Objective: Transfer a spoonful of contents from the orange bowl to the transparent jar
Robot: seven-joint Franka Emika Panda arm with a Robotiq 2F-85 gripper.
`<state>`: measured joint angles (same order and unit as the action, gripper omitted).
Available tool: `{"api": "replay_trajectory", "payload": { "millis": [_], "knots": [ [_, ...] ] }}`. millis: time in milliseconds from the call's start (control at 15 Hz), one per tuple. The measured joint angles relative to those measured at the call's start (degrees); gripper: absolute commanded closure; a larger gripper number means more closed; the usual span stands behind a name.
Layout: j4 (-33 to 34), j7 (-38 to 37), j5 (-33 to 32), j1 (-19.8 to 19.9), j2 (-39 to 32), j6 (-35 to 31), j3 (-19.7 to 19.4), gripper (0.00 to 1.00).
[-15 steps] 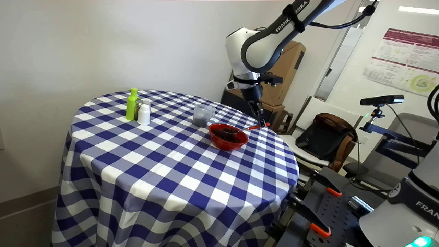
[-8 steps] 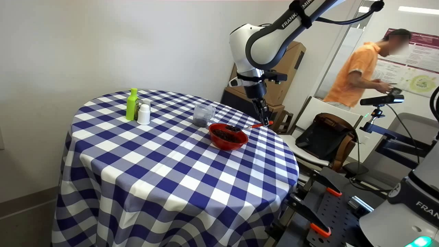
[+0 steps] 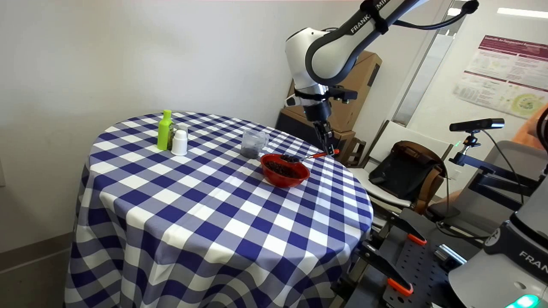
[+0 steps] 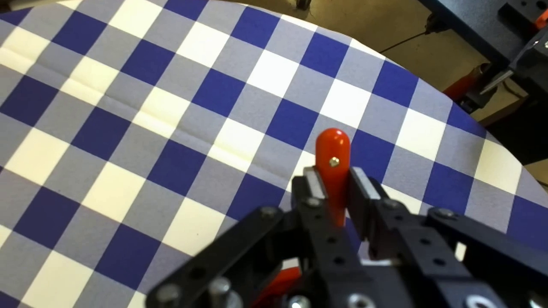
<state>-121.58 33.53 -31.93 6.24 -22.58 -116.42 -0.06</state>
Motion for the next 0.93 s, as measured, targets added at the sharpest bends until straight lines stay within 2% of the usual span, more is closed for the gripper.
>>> {"api": "replay_trajectory", "payload": {
  "millis": [400,933],
  "knots": [
    [3.85,0.0,0.0,-1.29,-1.97,0.03,0.19,0.95],
    [13.31,-0.05,0.2,-1.93,-7.86,1.96,0.2,0.95]
  ]
}}
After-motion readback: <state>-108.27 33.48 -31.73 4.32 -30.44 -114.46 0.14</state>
